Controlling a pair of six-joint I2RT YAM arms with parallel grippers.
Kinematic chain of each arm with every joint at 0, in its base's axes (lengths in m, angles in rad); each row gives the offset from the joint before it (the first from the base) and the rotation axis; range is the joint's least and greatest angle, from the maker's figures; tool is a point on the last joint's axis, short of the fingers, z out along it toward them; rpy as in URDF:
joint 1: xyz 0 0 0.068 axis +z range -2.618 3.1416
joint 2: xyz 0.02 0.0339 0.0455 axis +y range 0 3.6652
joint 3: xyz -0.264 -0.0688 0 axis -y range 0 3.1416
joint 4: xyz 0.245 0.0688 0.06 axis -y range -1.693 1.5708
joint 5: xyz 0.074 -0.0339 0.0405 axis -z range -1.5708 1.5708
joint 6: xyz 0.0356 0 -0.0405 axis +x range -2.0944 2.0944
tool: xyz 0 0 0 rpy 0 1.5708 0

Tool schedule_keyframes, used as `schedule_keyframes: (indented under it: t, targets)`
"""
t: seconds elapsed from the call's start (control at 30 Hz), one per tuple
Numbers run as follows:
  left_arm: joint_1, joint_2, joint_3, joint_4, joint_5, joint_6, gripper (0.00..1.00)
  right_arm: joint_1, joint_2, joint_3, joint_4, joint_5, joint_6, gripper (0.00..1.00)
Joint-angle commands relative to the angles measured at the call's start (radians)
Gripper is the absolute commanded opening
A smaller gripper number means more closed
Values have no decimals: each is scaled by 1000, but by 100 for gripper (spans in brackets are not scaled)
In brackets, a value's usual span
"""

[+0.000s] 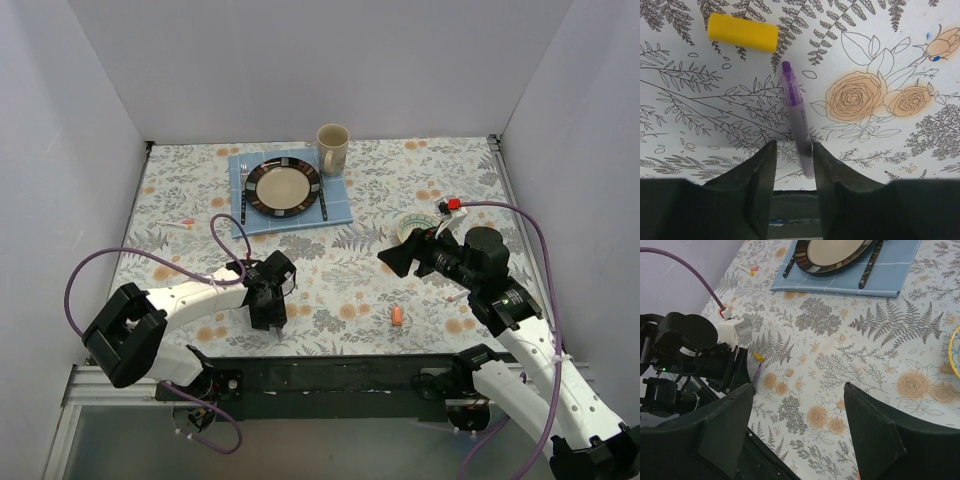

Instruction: Insert the pens into the pen caps

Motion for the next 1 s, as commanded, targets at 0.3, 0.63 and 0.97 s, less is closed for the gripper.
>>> schedule_keyframes:
  t: [0.3, 0.63, 0.97]
  targets:
    - [-34, -4, 30, 83, -18, 56, 0, 2, 33, -58, 155, -108, 146, 75]
    - [-51, -247, 8, 448, 251, 144, 0, 127, 251, -121, 402, -100, 327, 76]
    - [-53, -266, -39, 710, 421, 129, 0, 274, 441, -80, 528, -82, 364, 66]
